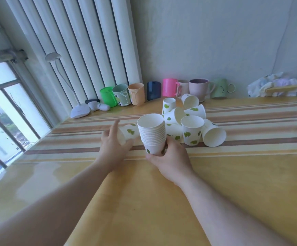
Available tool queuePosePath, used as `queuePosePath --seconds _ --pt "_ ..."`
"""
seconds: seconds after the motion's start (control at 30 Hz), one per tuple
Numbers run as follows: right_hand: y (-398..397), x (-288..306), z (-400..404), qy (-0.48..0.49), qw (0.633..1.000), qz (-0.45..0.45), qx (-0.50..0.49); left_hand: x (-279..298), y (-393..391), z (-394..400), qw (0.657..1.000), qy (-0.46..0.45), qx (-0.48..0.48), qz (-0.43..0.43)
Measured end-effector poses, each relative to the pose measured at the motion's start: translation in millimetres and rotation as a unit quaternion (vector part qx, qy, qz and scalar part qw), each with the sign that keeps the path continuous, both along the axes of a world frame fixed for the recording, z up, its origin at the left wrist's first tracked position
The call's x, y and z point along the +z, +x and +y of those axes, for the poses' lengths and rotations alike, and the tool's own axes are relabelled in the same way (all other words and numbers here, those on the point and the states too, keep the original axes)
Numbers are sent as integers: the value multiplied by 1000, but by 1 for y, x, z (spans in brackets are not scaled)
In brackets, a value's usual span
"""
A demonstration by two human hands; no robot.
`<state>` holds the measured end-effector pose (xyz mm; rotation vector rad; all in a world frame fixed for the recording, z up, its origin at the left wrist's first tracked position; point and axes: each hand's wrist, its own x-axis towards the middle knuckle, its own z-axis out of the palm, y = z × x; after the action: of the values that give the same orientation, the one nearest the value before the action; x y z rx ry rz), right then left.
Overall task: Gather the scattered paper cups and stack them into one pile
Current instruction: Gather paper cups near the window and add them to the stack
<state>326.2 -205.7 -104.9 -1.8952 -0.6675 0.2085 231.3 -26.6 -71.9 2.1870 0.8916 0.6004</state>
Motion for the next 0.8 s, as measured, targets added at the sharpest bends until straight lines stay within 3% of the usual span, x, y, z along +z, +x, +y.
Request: queuePosePath --seconds 0.17,0.33,0.43,0.67,0.8 --pt "-1 2 -2 10 1000 4 6 57 -5 -1 975 -82 4 -209" --pt "-2 3 -3 8 1000 12 10 111 -6 -25 944 -115 -65 -303" --pt "-3 4 -4 7 1000 6 9 118 -2 -40 942 -108 -123 -293" --pt "-4 5 -7 7 1000 12 16 87 5 -53 971 -2 -174 -165" --pt "-5 8 -10 4 1000 20 23 65 0 -45 971 -44 -201 -121"
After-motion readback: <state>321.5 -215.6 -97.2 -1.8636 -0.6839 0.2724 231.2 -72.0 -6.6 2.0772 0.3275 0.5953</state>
